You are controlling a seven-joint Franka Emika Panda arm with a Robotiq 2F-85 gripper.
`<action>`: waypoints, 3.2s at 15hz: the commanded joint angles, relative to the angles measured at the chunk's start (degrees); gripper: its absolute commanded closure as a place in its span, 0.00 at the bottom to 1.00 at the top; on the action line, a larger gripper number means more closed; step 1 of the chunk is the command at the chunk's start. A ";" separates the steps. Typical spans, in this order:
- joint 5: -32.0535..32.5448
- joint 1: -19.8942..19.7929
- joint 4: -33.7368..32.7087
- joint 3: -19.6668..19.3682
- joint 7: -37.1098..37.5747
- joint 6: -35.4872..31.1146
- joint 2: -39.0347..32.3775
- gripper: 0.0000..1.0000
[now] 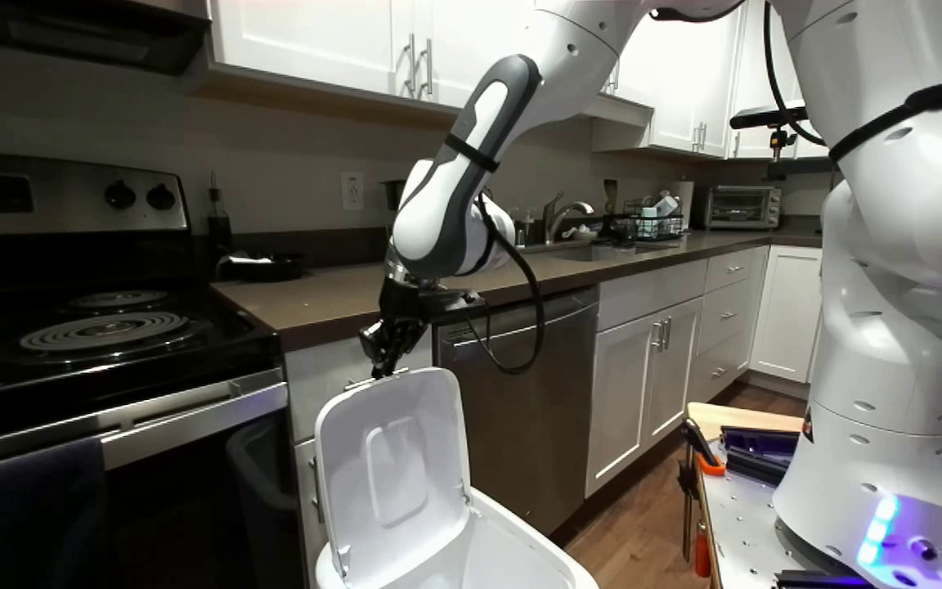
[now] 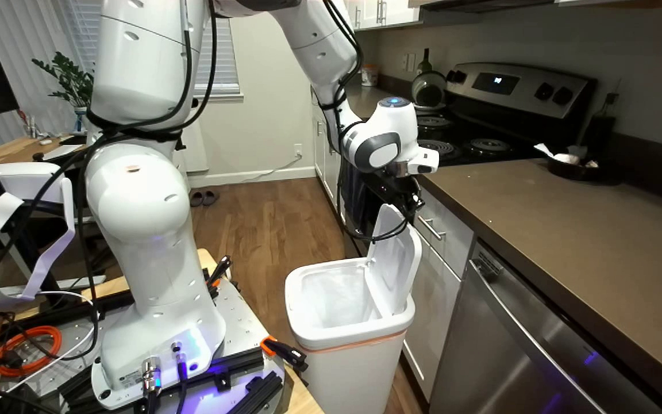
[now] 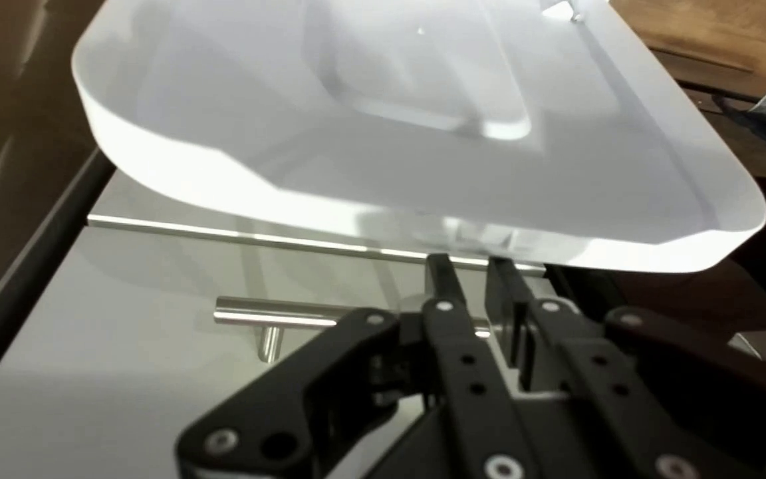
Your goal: Close the trash can lid
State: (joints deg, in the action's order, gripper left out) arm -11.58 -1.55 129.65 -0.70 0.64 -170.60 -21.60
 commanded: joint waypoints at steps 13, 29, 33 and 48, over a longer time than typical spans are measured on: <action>-7.87 -12.65 0.73 15.74 -8.83 17.80 -3.85 0.97; -8.34 -11.42 -13.12 12.10 -13.83 28.53 -18.67 0.98; -9.54 -11.55 -10.62 13.14 -14.03 28.33 -17.96 0.97; -8.75 -5.51 -0.65 12.28 -7.61 -6.01 -27.11 0.97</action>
State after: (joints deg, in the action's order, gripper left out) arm -22.20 -7.83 128.30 11.45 -9.75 -167.09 -44.56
